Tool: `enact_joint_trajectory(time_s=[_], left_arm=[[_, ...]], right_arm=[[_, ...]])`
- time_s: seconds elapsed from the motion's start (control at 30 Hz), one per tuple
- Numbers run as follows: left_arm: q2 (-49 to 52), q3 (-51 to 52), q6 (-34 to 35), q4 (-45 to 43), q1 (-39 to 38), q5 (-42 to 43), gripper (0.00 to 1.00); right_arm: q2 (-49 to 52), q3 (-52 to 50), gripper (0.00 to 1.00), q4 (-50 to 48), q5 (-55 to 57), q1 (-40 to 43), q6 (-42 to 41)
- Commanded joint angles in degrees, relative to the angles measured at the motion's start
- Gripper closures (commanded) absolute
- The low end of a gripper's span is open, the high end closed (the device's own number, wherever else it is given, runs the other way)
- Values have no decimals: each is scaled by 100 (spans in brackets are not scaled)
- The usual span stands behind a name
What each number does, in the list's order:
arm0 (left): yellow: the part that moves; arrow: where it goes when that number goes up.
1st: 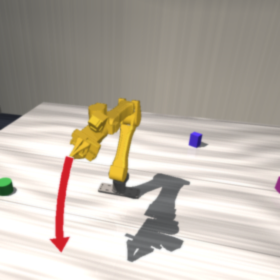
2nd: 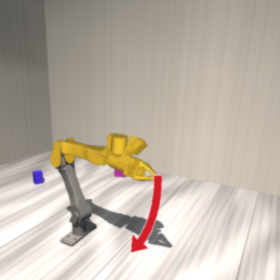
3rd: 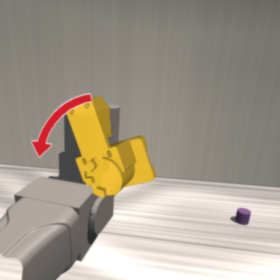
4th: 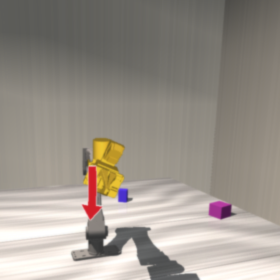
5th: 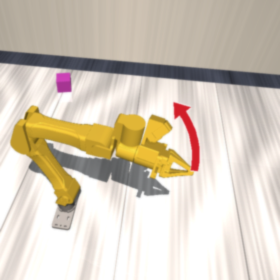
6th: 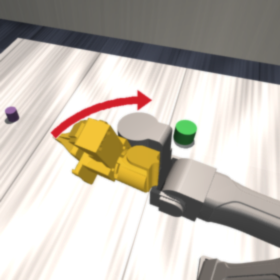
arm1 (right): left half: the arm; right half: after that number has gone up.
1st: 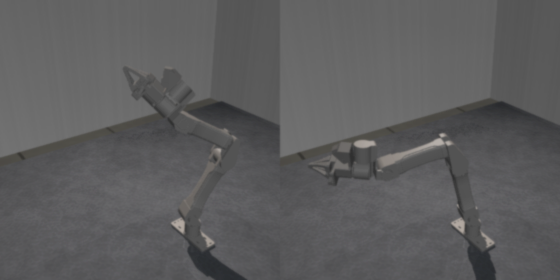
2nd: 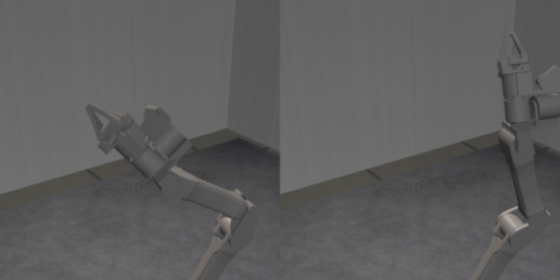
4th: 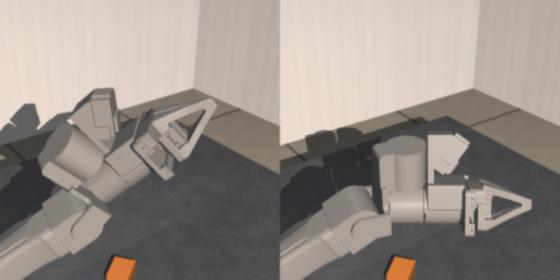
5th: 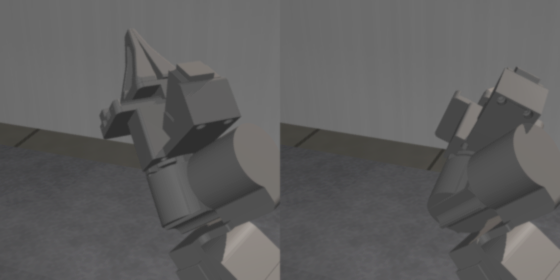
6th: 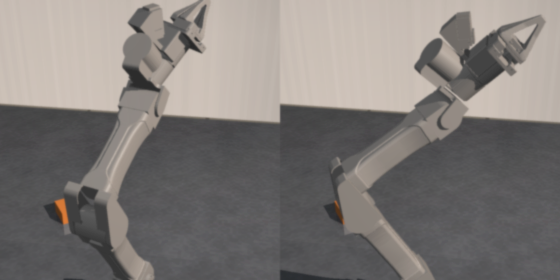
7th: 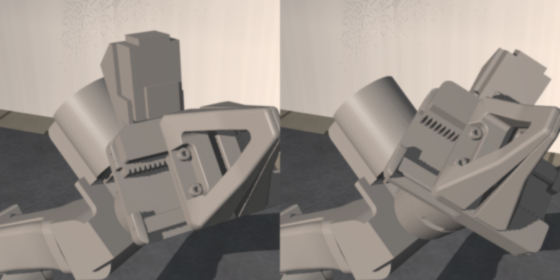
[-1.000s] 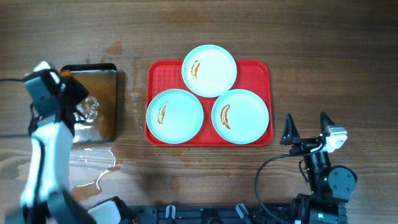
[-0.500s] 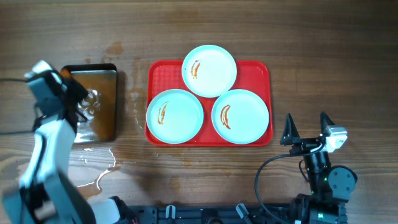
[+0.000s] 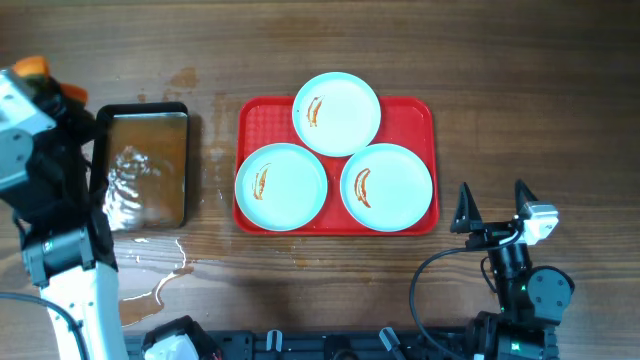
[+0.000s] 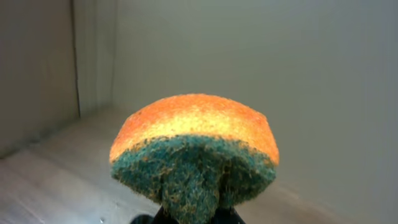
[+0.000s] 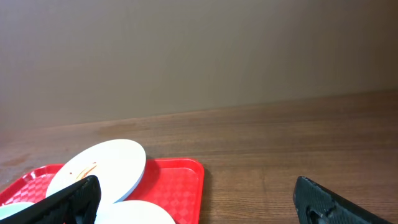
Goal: Clean dirty plates on tray and stack at the side
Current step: 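Move the sponge with the left gripper onto the left white plate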
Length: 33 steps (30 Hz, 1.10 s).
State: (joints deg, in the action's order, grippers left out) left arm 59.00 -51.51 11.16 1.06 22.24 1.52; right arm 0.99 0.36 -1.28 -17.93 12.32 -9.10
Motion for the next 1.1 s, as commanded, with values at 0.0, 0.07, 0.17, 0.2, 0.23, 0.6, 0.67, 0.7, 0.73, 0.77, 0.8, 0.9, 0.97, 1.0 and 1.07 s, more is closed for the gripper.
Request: enact_joint_trajectory(time_s=[0.0, 0.07, 0.17, 0.2, 0.23, 0.6, 0.67, 0.7, 0.73, 0.77, 0.8, 0.9, 0.97, 1.0, 1.07], left_arm=[[1025, 372, -90, 481, 7, -315, 96], [1853, 564, -94, 651, 4, -289, 96], [2750, 501, -205, 863, 7, -354, 96], [2787, 396, -201, 1001, 7, -380, 96], [2688, 267, -195, 1156, 2, -365, 96], [-638, -544, 2, 1012, -625, 542, 96], [-942, -544, 2, 1268, -907, 828, 96], [-1034, -544, 4, 1539, -1086, 968, 96], [-1054, -544, 9, 1731, -1200, 1027, 96], [-1051, -544, 72, 2037, -1353, 1093, 96], [-1021, -538, 275, 2334, -1513, 1093, 96], [-699, -516, 1250, 3154, -2031, 1141, 96], [-431, -492, 1932, 3598, -2374, 1185, 96], [-219, -492, 2251, 3862, -2601, 1198, 96], [236, -490, 2658, 4194, -3042, 1196, 96]], right_arm=[[-39, -7, 0, -15, 33, 31, 9], [-39, -7, 0, -15, 33, 31, 9], [-39, -7, 0, -15, 33, 31, 9], [-39, -7, 0, -15, 33, 31, 9], [-39, -7, 0, -15, 33, 31, 11], [-39, -7, 0, -15, 33, 31, 9], [-39, -7, 0, -15, 33, 31, 9], [-39, -7, 0, -15, 33, 31, 7], [-39, -7, 0, -15, 33, 31, 9], [-39, -7, 0, -15, 33, 31, 9], [-39, -7, 0, -15, 33, 31, 11], [-39, -7, 0, -15, 33, 31, 11], [-39, -7, 0, -15, 33, 31, 9], [-39, -7, 0, -15, 33, 31, 9], [-39, -7, 0, -15, 33, 31, 11]])
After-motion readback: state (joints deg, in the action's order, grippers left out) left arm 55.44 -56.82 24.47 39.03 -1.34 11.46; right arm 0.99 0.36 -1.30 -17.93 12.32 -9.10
